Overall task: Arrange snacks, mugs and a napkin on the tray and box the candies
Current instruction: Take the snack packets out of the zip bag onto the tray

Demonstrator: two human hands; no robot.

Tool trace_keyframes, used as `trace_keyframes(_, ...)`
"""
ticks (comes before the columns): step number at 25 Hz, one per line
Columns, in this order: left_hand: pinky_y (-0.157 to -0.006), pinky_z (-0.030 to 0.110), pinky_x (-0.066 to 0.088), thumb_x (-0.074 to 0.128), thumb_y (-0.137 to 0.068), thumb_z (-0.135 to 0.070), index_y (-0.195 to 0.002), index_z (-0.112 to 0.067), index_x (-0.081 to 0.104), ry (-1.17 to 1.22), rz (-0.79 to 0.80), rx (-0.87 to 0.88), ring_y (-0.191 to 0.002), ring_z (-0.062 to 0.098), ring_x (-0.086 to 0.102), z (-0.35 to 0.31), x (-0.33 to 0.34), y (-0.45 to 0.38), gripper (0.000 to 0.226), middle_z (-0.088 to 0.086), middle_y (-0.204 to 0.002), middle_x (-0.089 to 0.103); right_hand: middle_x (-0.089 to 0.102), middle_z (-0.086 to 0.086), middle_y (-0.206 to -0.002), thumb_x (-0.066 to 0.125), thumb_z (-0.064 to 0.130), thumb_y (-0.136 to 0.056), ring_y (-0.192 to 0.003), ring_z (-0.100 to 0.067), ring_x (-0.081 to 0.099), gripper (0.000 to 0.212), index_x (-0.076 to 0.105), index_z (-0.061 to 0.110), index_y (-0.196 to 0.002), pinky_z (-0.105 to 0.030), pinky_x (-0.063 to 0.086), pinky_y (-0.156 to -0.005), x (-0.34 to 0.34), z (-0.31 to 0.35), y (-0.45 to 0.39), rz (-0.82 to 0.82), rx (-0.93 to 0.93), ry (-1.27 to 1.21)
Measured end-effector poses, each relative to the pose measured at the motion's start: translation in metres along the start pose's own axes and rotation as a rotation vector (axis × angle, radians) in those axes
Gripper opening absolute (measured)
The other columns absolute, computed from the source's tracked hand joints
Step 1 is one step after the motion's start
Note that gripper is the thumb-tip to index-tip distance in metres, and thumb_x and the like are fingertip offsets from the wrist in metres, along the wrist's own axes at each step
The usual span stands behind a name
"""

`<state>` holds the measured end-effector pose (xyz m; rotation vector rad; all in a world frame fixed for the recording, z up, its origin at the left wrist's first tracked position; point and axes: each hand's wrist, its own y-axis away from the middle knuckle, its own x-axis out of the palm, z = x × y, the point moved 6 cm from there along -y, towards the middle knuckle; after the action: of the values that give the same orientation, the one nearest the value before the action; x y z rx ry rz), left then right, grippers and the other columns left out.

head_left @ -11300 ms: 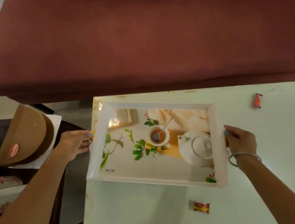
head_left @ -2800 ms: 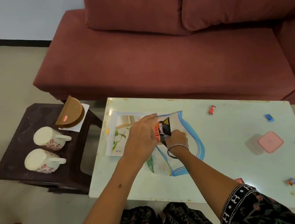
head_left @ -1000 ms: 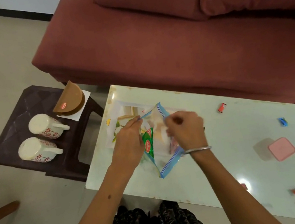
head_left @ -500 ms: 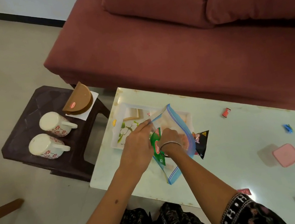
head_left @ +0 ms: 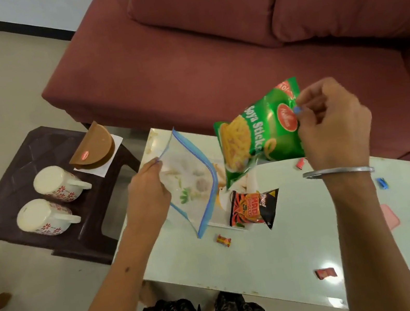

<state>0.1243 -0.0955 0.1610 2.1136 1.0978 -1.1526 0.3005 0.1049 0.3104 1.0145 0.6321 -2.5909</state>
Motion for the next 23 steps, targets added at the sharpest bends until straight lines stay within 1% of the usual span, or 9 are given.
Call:
trace_keyframes(2, -0.101, 0.04, 0.043, 0.054, -0.08, 0.006, -0.121, 0.001, 0.056, -0.001, -0.003, -0.023, -0.117, 0.032, 0.055, 0.008, -0.005, -0.004, 0.042, 0.016, -0.129, 0.058, 0.073, -0.004, -0.08, 0.054, 0.0, -0.078, -0.072, -0.024, 0.061, 0.023, 0.072, 0.015, -0.078, -0.026, 0.043, -0.068, 0.025, -0.032, -0.009, 0.085, 0.066, 0.061)
trace_keyframes(4, -0.1, 0.041, 0.044, 0.054, -0.079, 0.008, -0.121, 0.002, 0.055, 0.007, 0.001, -0.041, -0.117, 0.032, 0.055, 0.013, -0.007, -0.005, 0.043, 0.017, -0.13, 0.057, 0.074, -0.014, -0.091, 0.055, -0.001, -0.079, -0.084, -0.033, 0.064, 0.025, 0.076, 0.01, -0.085, -0.027, 0.044, -0.072, 0.073, -0.074, -0.012, 0.225, 0.159, 0.118)
trace_keyframes(7, -0.1, 0.04, 0.044, 0.054, -0.078, 0.009, -0.122, 0.001, 0.056, 0.011, 0.005, -0.035, -0.117, 0.031, 0.056, 0.018, -0.007, -0.003, 0.044, 0.015, -0.132, 0.056, 0.073, -0.02, -0.099, 0.059, 0.002, -0.081, -0.094, -0.037, 0.063, 0.021, 0.075, 0.006, -0.094, -0.033, 0.047, -0.08, 0.151, -0.139, -0.002, 0.408, 0.277, 0.17)
trace_keyframes(9, -0.101, 0.038, 0.044, 0.054, -0.081, 0.007, -0.124, 0.001, 0.055, 0.007, 0.014, -0.041, -0.118, 0.029, 0.055, 0.022, -0.004, -0.003, 0.043, 0.015, -0.133, 0.055, 0.073, -0.019, -0.102, 0.06, 0.003, -0.082, -0.095, -0.036, 0.064, 0.02, 0.075, 0.005, -0.095, -0.031, 0.048, -0.08, 0.186, -0.177, 0.004, 0.44, 0.347, 0.152)
trace_keyframes(11, -0.102, 0.038, 0.043, 0.054, -0.082, 0.005, -0.124, 0.001, 0.054, 0.01, 0.023, -0.031, -0.118, 0.028, 0.055, 0.024, 0.0, -0.003, 0.042, 0.014, -0.133, 0.056, 0.073, -0.018, -0.103, 0.06, 0.0, -0.081, -0.094, -0.034, 0.064, 0.021, 0.075, 0.005, -0.095, -0.026, 0.046, -0.073, 0.209, -0.208, 0.01, 0.444, 0.452, 0.098)
trace_keyframes(13, -0.104, 0.036, 0.043, 0.051, -0.084, 0.004, -0.124, -0.001, 0.055, 0.024, 0.03, -0.027, -0.118, 0.026, 0.055, 0.025, 0.004, -0.002, 0.041, 0.012, -0.133, 0.056, 0.073, -0.016, -0.104, 0.059, -0.001, -0.081, -0.093, -0.032, 0.064, 0.023, 0.075, 0.007, -0.095, -0.024, 0.042, -0.07, 0.223, -0.233, 0.015, 0.462, 0.555, 0.079)
trace_keyframes(16, -0.105, 0.036, 0.042, 0.05, -0.086, 0.003, -0.124, -0.002, 0.055, 0.054, 0.033, -0.025, -0.119, 0.024, 0.055, 0.024, 0.009, -0.003, 0.039, 0.01, -0.132, 0.057, 0.073, -0.013, -0.104, 0.061, 0.0, -0.08, -0.089, -0.029, 0.065, 0.022, 0.076, 0.009, -0.093, -0.025, 0.046, -0.069, 0.233, -0.258, 0.019, 0.506, 0.66, 0.135)
trace_keyframes(18, -0.104, 0.038, 0.044, 0.05, -0.085, 0.005, -0.123, -0.001, 0.056, 0.082, 0.028, -0.018, -0.117, 0.025, 0.057, 0.021, 0.009, -0.004, 0.038, 0.012, -0.129, 0.059, 0.072, -0.013, -0.104, 0.066, 0.005, -0.077, -0.094, -0.031, 0.065, 0.02, 0.076, 0.009, -0.094, -0.029, 0.048, -0.071, 0.231, -0.269, 0.02, 0.503, 0.733, 0.177)
trace_keyframes(23, -0.099, 0.038, 0.048, 0.052, -0.084, 0.007, -0.121, -0.002, 0.058, 0.147, 0.012, 0.003, -0.111, 0.026, 0.06, 0.014, 0.006, -0.005, 0.038, 0.013, -0.124, 0.062, 0.065, -0.02, -0.117, 0.063, 0.008, -0.081, -0.11, -0.038, 0.058, 0.03, 0.066, 0.002, -0.11, -0.037, 0.048, -0.089, 0.221, -0.275, 0.021, 0.607, 0.62, 0.384)
